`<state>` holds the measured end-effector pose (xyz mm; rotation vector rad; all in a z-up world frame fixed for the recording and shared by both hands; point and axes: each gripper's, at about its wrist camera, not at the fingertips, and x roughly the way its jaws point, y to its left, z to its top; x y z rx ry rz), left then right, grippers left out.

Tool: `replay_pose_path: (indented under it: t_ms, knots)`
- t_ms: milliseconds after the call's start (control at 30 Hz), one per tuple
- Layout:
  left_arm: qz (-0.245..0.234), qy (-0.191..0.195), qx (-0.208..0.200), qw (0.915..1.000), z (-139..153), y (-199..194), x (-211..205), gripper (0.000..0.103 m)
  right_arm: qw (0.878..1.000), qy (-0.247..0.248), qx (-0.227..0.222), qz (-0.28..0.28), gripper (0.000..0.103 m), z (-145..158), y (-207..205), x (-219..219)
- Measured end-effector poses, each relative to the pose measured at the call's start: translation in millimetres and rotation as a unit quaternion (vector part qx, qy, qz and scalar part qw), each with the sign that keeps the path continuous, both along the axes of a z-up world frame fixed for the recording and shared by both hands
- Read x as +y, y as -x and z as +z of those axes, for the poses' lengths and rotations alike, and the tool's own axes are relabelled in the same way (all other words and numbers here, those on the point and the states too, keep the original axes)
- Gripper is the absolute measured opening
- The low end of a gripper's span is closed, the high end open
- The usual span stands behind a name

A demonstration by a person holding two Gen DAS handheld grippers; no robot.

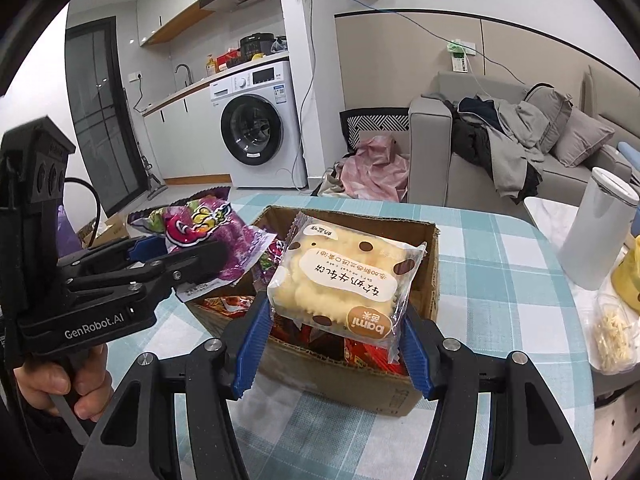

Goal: Organize snacks
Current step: 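Lift both held snacks and carry them over the open cardboard box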

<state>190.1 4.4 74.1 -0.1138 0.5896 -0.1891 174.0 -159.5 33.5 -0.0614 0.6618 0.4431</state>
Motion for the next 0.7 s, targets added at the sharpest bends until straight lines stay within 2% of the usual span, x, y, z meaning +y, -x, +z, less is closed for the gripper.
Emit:
replay_pose_path:
  t_ms: [400, 700]
  knots:
    - [-0.003, -0.028, 0.001, 0.9996, -16, -32, -20, 0.05, 1.0, 0.005, 0.009, -0.005, 0.061, -18, -32, -3]
    - [-0.006, -0.044, 0.03, 0.9986, -41, -56, -31, 0.05, 1.0, 0.008, 0.016, -0.006, 0.061, -29, -48, -9]
